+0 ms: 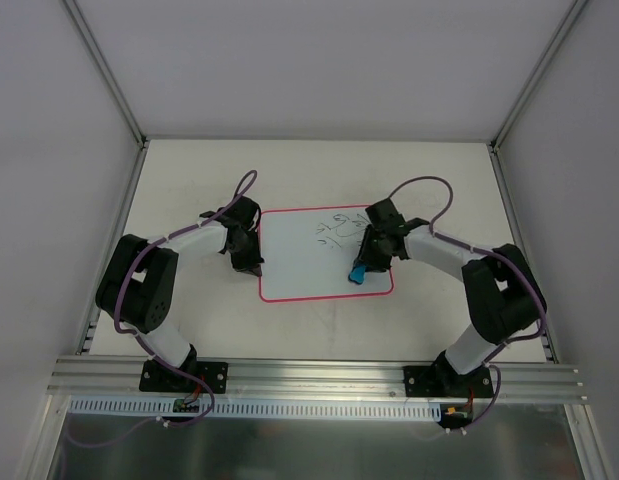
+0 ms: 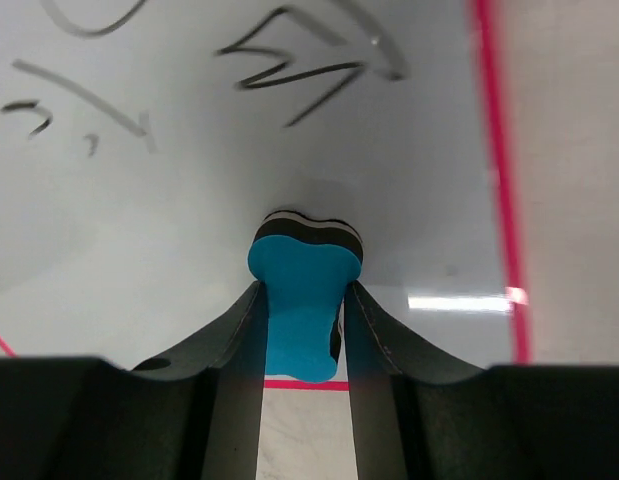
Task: Erase the whiteboard
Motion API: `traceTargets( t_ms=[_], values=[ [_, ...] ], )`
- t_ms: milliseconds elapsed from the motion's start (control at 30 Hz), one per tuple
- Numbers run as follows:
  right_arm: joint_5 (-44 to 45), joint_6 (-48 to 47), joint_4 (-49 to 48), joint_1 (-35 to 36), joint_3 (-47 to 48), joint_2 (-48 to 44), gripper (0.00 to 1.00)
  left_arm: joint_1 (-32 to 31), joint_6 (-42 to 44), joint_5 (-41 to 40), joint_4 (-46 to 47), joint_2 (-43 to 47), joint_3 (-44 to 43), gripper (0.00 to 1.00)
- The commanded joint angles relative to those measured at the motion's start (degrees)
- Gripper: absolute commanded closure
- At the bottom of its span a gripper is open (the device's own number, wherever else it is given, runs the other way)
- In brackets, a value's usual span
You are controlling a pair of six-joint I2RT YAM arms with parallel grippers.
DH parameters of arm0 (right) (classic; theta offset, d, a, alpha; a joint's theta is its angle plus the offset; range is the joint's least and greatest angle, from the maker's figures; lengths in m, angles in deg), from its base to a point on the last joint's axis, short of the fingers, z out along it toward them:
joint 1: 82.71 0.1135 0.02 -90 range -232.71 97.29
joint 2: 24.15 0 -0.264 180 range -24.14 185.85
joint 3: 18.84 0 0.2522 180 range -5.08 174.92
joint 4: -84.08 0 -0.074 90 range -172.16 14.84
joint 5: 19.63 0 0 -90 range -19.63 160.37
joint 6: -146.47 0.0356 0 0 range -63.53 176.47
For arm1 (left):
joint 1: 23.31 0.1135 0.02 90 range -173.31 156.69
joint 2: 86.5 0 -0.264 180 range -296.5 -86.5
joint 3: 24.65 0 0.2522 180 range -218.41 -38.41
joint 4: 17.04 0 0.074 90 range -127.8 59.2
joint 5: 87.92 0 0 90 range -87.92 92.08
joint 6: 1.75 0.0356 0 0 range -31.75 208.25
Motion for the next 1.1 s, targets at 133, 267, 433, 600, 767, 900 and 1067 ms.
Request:
traceTargets(
  t_ms=[133, 267, 433, 600, 767, 900, 1067],
  values=[
    [8.0, 1.8, 10.8, -9.4, -6.7, -4.9, 1.0, 0.1, 1.1, -2.4, -3.8, -0.7, 2.2, 1.0],
    [8.1, 3.4, 12.8, -10.7, -6.3, -5.0, 1.0, 0.2, 1.0, -2.5, -3.9, -0.4, 2.3, 1.0],
    [4.8, 4.0, 12.1, -10.0, -6.6, -4.6, 1.0, 0.1, 1.0, -2.2, -3.9, 0.1, 2.8, 1.0],
    [1.4, -0.1, 12.0, -5.8, -4.7, -2.3, 1.0, 0.1, 0.6, 0.4, -4.0, 2.1, 4.7, 1.0],
    [-4.3, -2.3, 12.0, -0.7, -5.0, -1.4, 1.0, -0.1, -1.4, 4.1, -4.0, 6.7, 9.5, 1.0],
    [-6.2, -2.8, 12.4, 1.5, -6.1, -3.3, 0.99, -0.3, -1.6, 4.8, -4.2, 11.5, 12.2, 0.99],
    [-4.7, -6.2, 14.7, 2.1, -2.5, -7.0, 1.0, 1.3, -0.5, 2.8, -5.8, 14.1, 7.6, 0.61]
  ],
)
